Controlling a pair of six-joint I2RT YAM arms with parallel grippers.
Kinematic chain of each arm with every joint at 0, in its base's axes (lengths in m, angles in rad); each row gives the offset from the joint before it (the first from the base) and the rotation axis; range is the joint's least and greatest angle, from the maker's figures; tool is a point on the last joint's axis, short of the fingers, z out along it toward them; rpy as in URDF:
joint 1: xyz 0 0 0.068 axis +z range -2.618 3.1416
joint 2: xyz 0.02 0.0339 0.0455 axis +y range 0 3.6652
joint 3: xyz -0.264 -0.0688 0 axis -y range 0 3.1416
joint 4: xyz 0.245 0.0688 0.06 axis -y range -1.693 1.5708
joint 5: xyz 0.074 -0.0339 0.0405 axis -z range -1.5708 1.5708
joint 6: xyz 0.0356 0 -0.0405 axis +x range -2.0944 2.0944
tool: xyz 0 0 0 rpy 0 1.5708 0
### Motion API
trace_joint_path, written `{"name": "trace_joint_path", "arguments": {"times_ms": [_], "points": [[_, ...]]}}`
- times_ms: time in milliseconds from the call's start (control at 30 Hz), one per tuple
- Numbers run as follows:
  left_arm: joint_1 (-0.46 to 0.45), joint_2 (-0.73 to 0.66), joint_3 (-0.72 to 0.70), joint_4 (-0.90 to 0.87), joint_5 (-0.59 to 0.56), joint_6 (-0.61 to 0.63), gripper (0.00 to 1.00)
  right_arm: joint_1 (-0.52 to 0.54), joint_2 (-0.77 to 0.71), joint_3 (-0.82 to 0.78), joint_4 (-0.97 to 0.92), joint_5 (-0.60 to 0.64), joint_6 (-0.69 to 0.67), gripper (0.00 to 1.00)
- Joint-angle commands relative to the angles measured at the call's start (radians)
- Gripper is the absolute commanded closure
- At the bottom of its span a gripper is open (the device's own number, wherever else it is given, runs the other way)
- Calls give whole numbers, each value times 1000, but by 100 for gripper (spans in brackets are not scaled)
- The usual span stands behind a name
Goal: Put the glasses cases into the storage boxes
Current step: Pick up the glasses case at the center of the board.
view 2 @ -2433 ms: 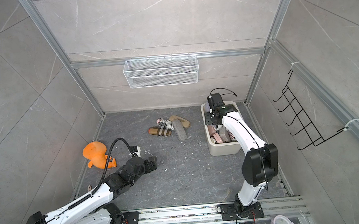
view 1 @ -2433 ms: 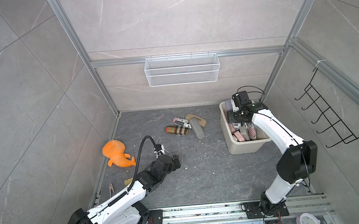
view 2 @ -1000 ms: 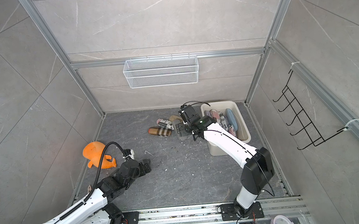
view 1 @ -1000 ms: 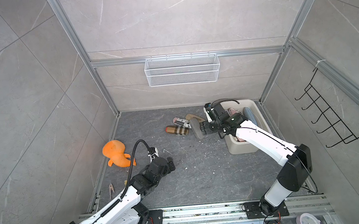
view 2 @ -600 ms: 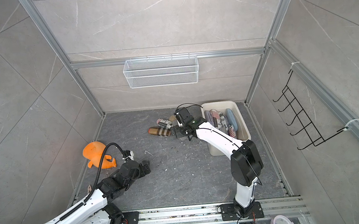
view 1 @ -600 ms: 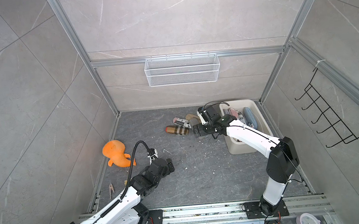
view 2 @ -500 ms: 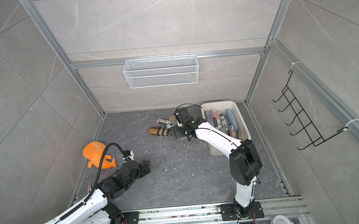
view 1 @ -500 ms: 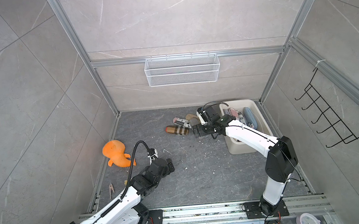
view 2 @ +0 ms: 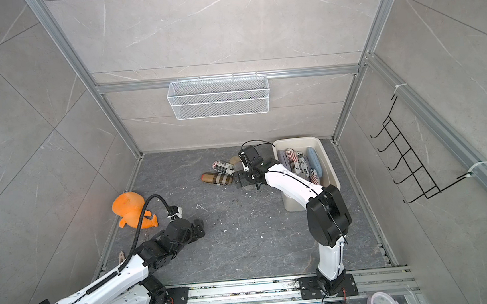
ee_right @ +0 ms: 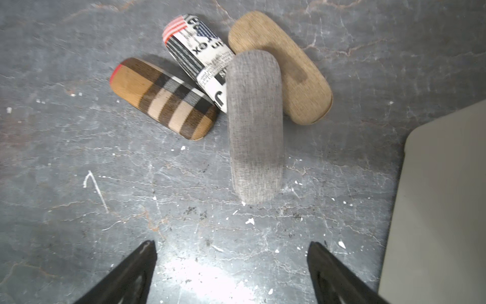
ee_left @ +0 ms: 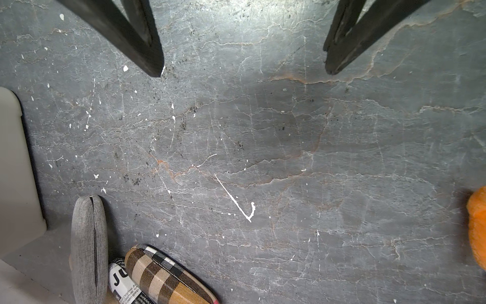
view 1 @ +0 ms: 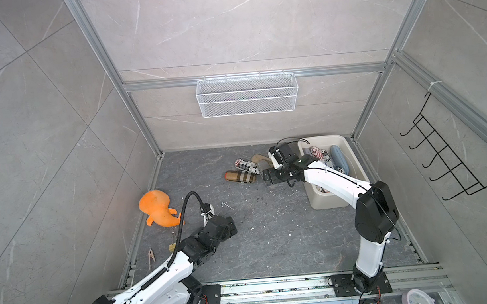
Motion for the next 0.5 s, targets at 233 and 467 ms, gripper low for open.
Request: {"name": "trace_joint_path", "arguments": {"times_ms": [233,467], "points": [[7,92,-2,177,50,-85,2,-51,42,20,-3,-65,-11,0],[52,218,68,191,115,-28,2,-96,46,-9,19,-96,-21,0]]}}
